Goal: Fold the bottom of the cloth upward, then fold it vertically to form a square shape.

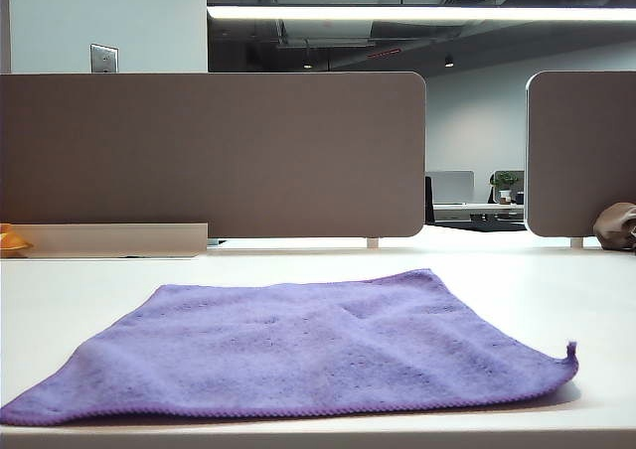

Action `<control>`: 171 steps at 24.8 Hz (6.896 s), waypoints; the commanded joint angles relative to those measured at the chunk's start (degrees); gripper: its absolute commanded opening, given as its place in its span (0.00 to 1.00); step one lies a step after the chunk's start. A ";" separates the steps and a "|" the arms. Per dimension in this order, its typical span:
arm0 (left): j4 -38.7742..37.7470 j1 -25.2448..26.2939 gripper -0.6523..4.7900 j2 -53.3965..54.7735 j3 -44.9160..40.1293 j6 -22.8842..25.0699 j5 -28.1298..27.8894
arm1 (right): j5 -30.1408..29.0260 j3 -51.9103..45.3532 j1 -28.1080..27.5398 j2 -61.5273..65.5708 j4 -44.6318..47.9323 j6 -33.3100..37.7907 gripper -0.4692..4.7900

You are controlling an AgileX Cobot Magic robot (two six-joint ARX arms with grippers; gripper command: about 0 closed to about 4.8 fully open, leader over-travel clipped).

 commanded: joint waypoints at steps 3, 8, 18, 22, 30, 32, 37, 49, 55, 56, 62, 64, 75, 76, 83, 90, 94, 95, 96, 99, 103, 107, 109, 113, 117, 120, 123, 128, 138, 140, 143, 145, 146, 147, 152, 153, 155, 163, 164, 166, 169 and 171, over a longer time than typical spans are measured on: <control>0.26 -0.81 0.23 17.97 0.07 4.96 7.61 | -8.22 0.61 0.02 16.11 -2.80 -0.33 0.22; 0.24 -6.23 0.29 22.29 0.02 5.57 7.17 | -12.02 3.19 0.07 31.71 -2.78 -0.35 0.42; -1.05 -17.84 0.29 23.89 -0.02 5.44 -1.92 | -7.96 4.13 10.27 42.36 -0.44 -2.01 0.42; -2.75 -17.84 0.29 24.92 -0.02 5.46 -4.83 | -5.70 4.13 11.17 42.51 0.85 -1.81 0.42; -3.41 -17.84 0.35 25.49 -0.02 6.82 -5.70 | -5.20 4.13 11.37 49.00 5.07 -1.75 0.42; -3.72 -17.84 0.35 25.49 -0.02 6.97 -5.70 | -6.45 4.13 11.41 51.36 6.75 -1.73 0.42; -3.85 -17.84 0.35 25.55 -0.13 6.99 -6.25 | -6.60 4.15 11.47 53.90 9.97 -0.28 0.40; -3.23 -17.84 0.46 32.79 -0.13 9.57 -3.96 | -8.26 4.15 11.47 53.90 12.02 -0.31 0.10; -2.71 -17.84 0.46 37.29 -0.13 11.67 -4.02 | -8.26 4.15 11.47 53.90 12.15 -0.31 0.10; -2.58 -17.84 0.46 37.29 -0.13 11.67 -4.00 | -8.26 4.15 11.47 53.90 12.24 -0.31 0.10; -1.29 -17.84 0.40 37.27 -0.13 11.65 -4.17 | -8.26 4.15 11.47 53.90 12.46 -0.31 0.10; -0.98 -17.84 0.28 37.29 -0.13 11.65 -4.22 | -8.26 4.15 11.47 53.90 12.70 -0.31 0.10; 0.87 -17.84 0.14 37.29 -0.13 11.67 -4.37 | -9.29 4.13 11.47 53.90 12.92 -0.31 0.08; 0.83 -17.84 0.14 37.29 -0.13 11.65 -4.35 | -9.31 4.13 11.47 53.88 12.79 -0.31 0.08; -2.97 -17.86 0.11 37.27 -0.13 12.98 -3.91 | -9.38 4.13 11.47 53.57 7.15 -0.79 0.08; -6.62 -18.40 0.11 36.48 -0.15 14.47 -0.22 | -9.29 4.11 11.47 48.52 -0.04 -2.56 0.08; -8.52 -22.53 0.11 34.18 -0.15 13.77 -0.28 | -9.29 4.09 11.47 43.76 -5.22 -3.58 0.08; -8.92 -23.93 0.11 33.44 -0.15 13.16 -0.28 | -9.29 4.09 11.47 42.66 -6.34 -3.61 0.08; -9.33 -25.83 0.11 32.39 -0.15 11.96 -0.57 | -9.25 4.09 11.47 41.42 -7.72 -3.87 0.08; -9.07 -34.34 0.11 28.17 -0.15 5.90 -4.79 | -8.76 4.07 11.50 37.59 -11.43 -4.87 0.08; -5.75 -43.50 0.11 24.13 -0.15 -4.28 -8.28 | -7.10 4.07 12.13 33.64 -15.56 -1.75 0.08; -5.25 -44.09 0.11 23.91 -0.13 -6.64 -9.42 | -6.56 4.15 13.20 32.87 -15.93 -0.26 0.08; -4.48 -43.93 0.11 23.91 -0.11 -6.99 -9.35 | -6.73 4.15 13.25 32.87 -16.11 -0.07 0.08; -2.01 -43.80 0.11 23.58 -0.04 -9.44 -9.22 | -8.09 4.15 13.25 32.85 -16.09 0.92 0.08; 0.57 -42.95 0.11 21.53 0.04 -11.82 -8.41 | -9.73 4.61 13.31 32.85 -16.15 1.44 0.08; 1.03 -40.89 0.11 18.62 0.07 -13.27 -8.20 | -9.51 6.38 13.31 32.83 -16.31 1.42 0.08; 1.07 -36.79 0.11 14.36 0.04 -14.53 -8.07 | -9.11 10.38 13.31 32.94 -16.09 1.44 0.08; 4.33 -27.32 0.11 12.28 0.04 -15.91 -4.74 | -9.35 15.13 13.33 38.42 -13.27 1.70 0.08; 11.98 -18.88 0.11 13.81 0.02 -19.43 -3.06 | -9.77 20.98 13.44 52.74 -5.51 1.81 0.08; 12.26 -17.84 0.11 14.97 0.02 -19.43 -3.08 | -9.77 22.47 13.44 55.41 -5.03 1.81 0.08; 12.63 -16.26 0.11 17.53 0.02 -19.43 -2.56 | -10.60 24.85 13.44 59.04 -4.85 1.79 0.08; 13.64 -15.58 0.11 19.67 0.02 -19.50 -0.98 | -11.85 26.56 13.42 61.40 -4.96 1.86 0.08; 14.25 -15.43 0.11 20.63 0.04 -19.87 -0.09 | -12.37 27.34 13.40 62.47 -5.01 2.05 0.08; 16.52 -14.86 0.11 22.91 0.09 -20.98 1.46 | -13.05 29.53 13.40 64.74 -5.66 2.71 0.08; 18.62 -14.82 0.11 28.81 4.72 -21.79 2.45 | -13.22 36.72 13.40 70.44 -8.59 2.73 0.08; 18.62 -14.80 0.11 29.99 6.69 -21.77 2.38 | -13.20 38.07 13.38 71.65 -8.57 3.30 0.08; 18.49 -14.80 0.11 31.45 8.81 -21.77 2.38 | -13.22 38.91 13.35 72.72 -8.55 4.66 0.08; 15.04 -14.80 0.11 37.33 12.79 -21.90 2.49 | -13.25 39.91 12.37 76.26 -8.57 9.16 0.08; 15.04 -14.78 0.11 37.90 12.83 -22.01 2.47 | -13.35 39.91 11.91 76.41 -8.57 9.51 0.08; 15.10 -14.75 0.11 38.51 12.90 -22.03 2.27 | -13.31 39.91 11.13 76.78 -8.31 11.21 0.08; 15.28 -14.69 0.11 39.06 12.90 -22.38 2.25 | -13.22 39.91 10.19 77.00 -7.56 13.49 0.08; 15.26 -14.34 0.11 39.06 12.90 -23.74 2.27 | -13.22 39.91 9.49 77.07 -6.95 15.15 0.08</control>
